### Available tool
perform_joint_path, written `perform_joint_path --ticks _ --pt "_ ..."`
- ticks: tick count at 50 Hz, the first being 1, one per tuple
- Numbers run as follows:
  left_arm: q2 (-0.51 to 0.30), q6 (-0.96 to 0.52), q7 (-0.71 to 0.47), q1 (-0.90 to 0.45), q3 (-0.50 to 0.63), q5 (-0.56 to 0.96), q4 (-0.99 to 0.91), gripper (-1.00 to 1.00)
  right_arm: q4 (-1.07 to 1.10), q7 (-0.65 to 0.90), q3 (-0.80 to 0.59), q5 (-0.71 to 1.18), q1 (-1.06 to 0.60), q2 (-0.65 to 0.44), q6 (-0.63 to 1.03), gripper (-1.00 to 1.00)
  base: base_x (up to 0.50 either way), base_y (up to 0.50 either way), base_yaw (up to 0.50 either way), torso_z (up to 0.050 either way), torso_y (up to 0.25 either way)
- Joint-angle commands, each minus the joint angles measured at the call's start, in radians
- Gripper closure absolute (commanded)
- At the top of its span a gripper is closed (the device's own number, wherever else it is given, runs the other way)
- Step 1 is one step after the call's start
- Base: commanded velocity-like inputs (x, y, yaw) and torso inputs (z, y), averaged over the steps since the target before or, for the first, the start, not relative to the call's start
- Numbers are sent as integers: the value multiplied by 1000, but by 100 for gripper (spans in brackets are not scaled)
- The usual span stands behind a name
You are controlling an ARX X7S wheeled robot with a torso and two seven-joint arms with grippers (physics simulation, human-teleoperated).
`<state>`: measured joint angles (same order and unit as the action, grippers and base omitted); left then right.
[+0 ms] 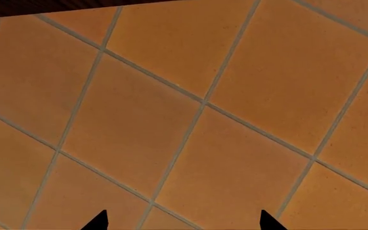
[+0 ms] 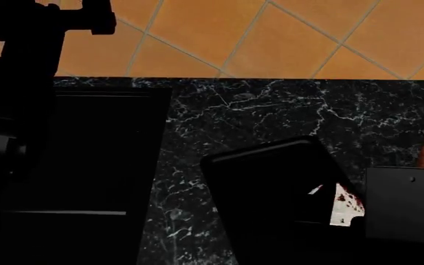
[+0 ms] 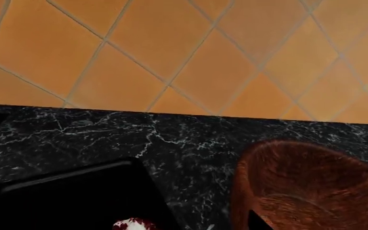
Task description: Move the fresh-baked cupcake off the tray onto the counter, and place the bowl used for mixing into the sink.
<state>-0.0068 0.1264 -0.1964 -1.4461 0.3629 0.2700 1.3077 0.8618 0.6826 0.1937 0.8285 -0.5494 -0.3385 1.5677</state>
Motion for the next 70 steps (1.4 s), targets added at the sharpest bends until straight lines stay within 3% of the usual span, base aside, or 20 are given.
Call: perform_joint_path --ticks 1,9,16,24,28,48,70 --pt "3 18 -10 11 -12 -60 0 -100 -46 493 68 654 10 -113 -21 -100 0 0 0 0 0" --pt "3 13 -14 13 -5 -62 0 -100 -57 694 0 890 5 -149 -90 -100 0 0 0 0 0" --pt "3 17 -16 15 4 -61 0 -100 5 508 72 747 137 -115 -104 -100 0 0 0 0 0" --pt "3 18 -18 17 7 -62 0 -100 45 240 12 448 275 -107 -191 -100 0 0 0 0 0" --pt "3 16 -17 17 6 -63 0 -100 20 311 33 490 253 -110 -175 -100 0 0 0 0 0" --pt "3 16 -17 17 8 -61 0 -100 15 322 13 496 258 -128 -204 -100 0 0 0 0 0" --pt "2 11 -17 10 12 -57 0 -100 -126 94 -198 161 306 -130 -395 -100 0 0 0 0 0"
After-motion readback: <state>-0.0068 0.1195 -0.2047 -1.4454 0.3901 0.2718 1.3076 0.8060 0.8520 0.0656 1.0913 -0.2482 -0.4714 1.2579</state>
